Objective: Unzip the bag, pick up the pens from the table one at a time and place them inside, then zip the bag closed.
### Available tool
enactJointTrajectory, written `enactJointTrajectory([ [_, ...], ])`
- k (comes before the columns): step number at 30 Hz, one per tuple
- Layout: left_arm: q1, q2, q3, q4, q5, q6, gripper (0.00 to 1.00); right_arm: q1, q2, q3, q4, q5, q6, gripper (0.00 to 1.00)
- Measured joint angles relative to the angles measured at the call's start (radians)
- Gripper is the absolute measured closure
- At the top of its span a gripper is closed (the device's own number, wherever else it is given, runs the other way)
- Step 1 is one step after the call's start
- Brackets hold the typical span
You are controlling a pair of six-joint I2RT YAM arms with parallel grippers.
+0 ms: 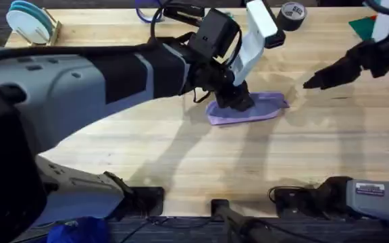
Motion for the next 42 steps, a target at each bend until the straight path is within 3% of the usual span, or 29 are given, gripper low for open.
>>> enactJointTrajectory([
  [4,0.009,0.0,0.0,-0.006,-0.024,-0.001,0.16,0.0,-0.027,0.007,-0.007,0.012,0.0,0.006],
  [5,0.012,0.0,0.0,-0.006,-0.027,-0.005,0.047,0.0,-0.033,0.007,-0.011,0.013,0.0,0.006],
  [6,0.013,0.0,0.0,-0.003,-0.029,-0.004,0.02,0.0,-0.037,0.008,-0.013,0.014,0.0,0.006],
  [22,0.016,-0.022,0.0,-0.009,-0.093,0.007,0.009,0.099,-0.092,0.008,-0.025,0.041,0.016,0.006],
  [31,0.067,-0.3,0.0,-0.096,-0.246,0.014,0.008,0.171,-0.211,0.008,-0.027,0.177,0.138,0.006],
  [34,0.096,-0.393,0.0,-0.151,-0.292,-0.042,0.008,0.199,-0.256,0.008,-0.033,0.197,0.211,0.006],
  [42,0.171,-0.552,0.0,-0.306,-0.43,-0.32,0.007,0.216,-0.33,0.008,-0.187,0.251,0.428,0.006],
])
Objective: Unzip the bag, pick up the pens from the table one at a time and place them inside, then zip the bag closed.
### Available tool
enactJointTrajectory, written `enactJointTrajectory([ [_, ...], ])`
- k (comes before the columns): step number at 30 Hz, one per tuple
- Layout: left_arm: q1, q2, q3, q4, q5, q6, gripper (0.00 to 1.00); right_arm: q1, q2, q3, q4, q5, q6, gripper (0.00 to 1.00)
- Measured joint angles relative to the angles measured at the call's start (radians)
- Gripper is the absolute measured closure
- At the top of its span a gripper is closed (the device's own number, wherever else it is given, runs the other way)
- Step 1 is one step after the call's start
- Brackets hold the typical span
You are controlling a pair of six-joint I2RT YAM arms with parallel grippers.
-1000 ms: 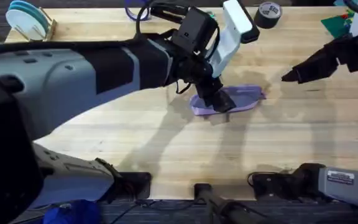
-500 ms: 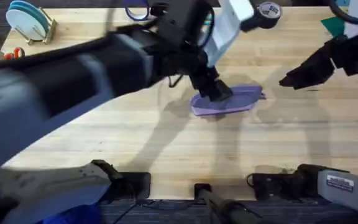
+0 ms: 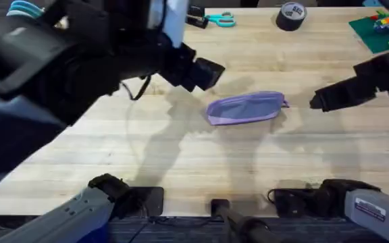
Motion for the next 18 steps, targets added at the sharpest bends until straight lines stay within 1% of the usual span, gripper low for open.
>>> enactJointTrajectory([
  [5,0.005,-0.068,0.0,-0.049,-0.07,-0.116,0.007,0.0,-0.005,0.0,-0.034,0.047,0.12,0.005],
  [10,0.005,-0.136,0.0,-0.081,-0.14,-0.204,0.008,0.0,-0.005,0.0,-0.026,0.054,0.191,0.005],
  [14,0.005,-0.203,0.0,-0.082,-0.181,-0.24,0.008,0.0,-0.005,0.0,-0.023,0.057,0.213,0.005],
  [18,0.005,-0.267,0.0,-0.082,-0.208,-0.254,0.007,0.0,-0.005,0.0,-0.023,0.057,0.22,0.005],
])
